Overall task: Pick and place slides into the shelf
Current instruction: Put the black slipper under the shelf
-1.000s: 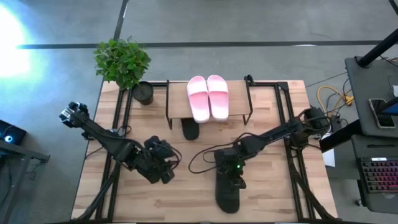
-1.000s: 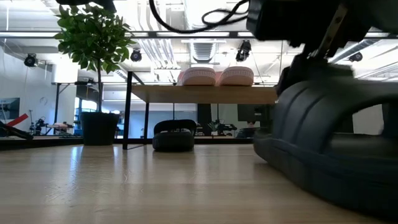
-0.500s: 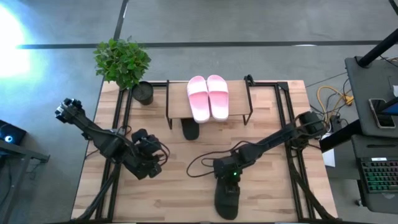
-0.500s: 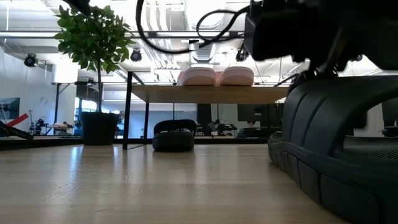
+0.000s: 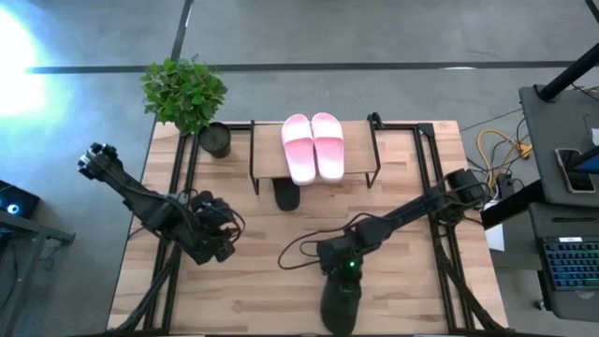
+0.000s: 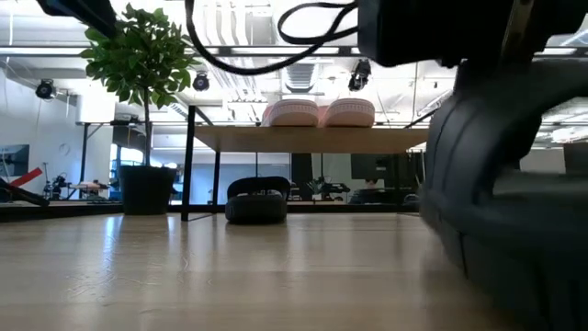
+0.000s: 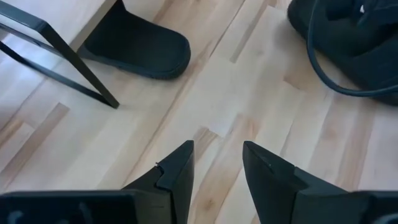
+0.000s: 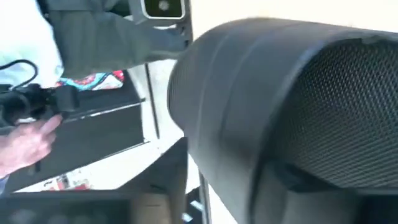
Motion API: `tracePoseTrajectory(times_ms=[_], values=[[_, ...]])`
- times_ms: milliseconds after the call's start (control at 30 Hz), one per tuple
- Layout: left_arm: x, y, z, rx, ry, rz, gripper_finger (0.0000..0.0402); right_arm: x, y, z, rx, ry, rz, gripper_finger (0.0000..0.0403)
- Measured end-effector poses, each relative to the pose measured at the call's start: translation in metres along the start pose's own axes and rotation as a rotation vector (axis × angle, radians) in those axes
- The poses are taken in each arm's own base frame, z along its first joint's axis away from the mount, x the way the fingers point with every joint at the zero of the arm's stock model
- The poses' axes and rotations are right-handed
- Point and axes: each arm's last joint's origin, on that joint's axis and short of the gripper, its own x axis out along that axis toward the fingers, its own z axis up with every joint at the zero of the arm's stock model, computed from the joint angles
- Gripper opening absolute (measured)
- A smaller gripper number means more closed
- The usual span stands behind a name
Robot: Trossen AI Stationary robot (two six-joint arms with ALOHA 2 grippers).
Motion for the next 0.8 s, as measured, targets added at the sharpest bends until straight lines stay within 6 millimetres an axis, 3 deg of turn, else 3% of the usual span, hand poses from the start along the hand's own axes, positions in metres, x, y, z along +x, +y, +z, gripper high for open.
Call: tracePoseTrajectory(times_ms=[167, 367, 467, 567, 667, 800], values=[[-0.006, 0.002, -0.003, 0.011, -0.003, -0.024, 0.0123, -0.003, 0.007, 0.004, 0.005, -0.028, -0.003, 0.0022], [-0.011, 0.000, -0.007, 0.032, -0.001, -0.051, 0.0123, -0.027, 0.016, 0.019, 0.112, -0.328, -0.180, 0.0015], [-0.014, -0.002, -0.011, 0.035, 0.004, -0.063, 0.0123, -0.046, 0.019, 0.020, 0.311, -0.585, -0.285, 0.0015], [-0.014, -0.003, -0.015, 0.044, 0.012, -0.067, 0.0123, -0.061, 0.023, 0.014, 0.649, -0.857, -0.279, 0.0014], [-0.015, -0.002, -0.019, 0.048, 0.018, -0.059, 0.0123, -0.055, 0.029, 0.001, 0.914, -1.036, -0.226, 0.0014], [-0.015, -0.002, -0.022, 0.074, 0.013, -0.040, 0.0123, -0.037, 0.035, -0.013, 1.089, -1.202, -0.130, 0.0014]])
